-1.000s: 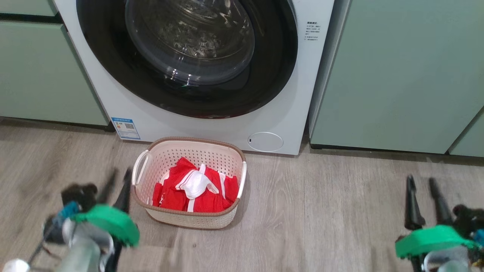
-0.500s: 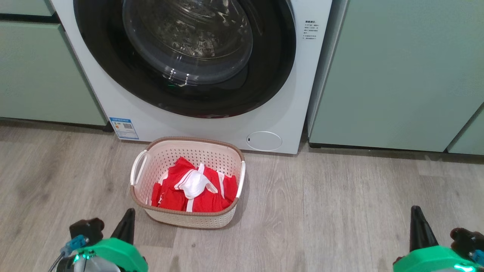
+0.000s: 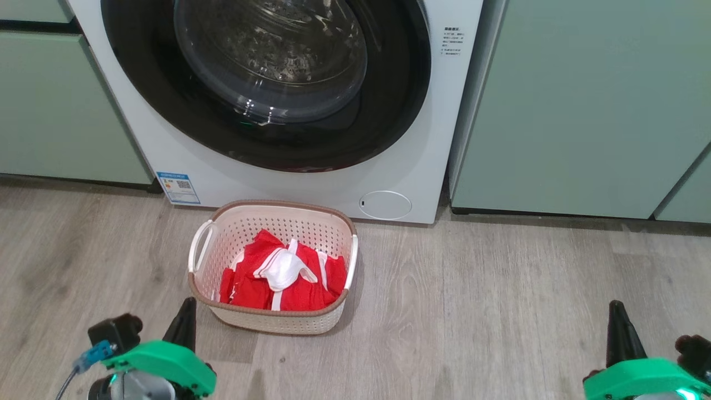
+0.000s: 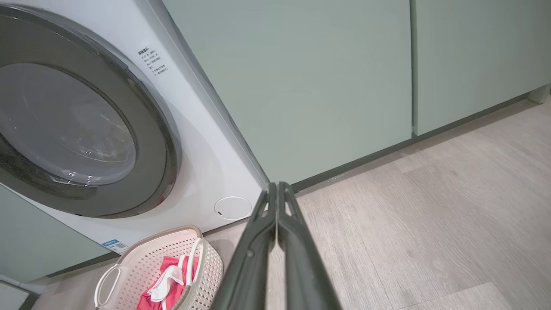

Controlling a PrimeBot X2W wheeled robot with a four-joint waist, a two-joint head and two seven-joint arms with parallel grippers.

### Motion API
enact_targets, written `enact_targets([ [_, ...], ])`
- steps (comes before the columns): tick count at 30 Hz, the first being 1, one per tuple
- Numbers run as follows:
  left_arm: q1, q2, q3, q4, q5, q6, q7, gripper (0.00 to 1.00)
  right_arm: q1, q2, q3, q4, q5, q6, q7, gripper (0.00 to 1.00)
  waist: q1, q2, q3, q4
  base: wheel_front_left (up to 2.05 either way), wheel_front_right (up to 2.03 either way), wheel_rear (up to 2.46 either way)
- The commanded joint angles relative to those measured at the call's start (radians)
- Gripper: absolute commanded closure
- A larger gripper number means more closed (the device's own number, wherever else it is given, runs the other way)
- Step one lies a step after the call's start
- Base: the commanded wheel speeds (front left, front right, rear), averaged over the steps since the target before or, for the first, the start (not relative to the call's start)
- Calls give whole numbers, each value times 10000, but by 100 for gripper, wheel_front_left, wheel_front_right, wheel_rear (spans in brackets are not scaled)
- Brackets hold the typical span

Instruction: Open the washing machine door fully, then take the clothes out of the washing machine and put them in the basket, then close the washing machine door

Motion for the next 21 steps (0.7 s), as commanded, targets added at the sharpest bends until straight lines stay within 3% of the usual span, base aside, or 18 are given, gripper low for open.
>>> enact_targets([
  [1, -442, 69, 195, -396, -251, 2, 52, 100, -465, -93, -6, -396, 304, -2, 82, 100, 0, 0, 7, -9, 0, 0, 0],
  [21, -333, -146, 562, -1058, -2223, 4, 630, 100, -575, -121, -16, -667, 2548, -4, 670, 100, 0, 0, 103, -134, 0, 0, 0],
])
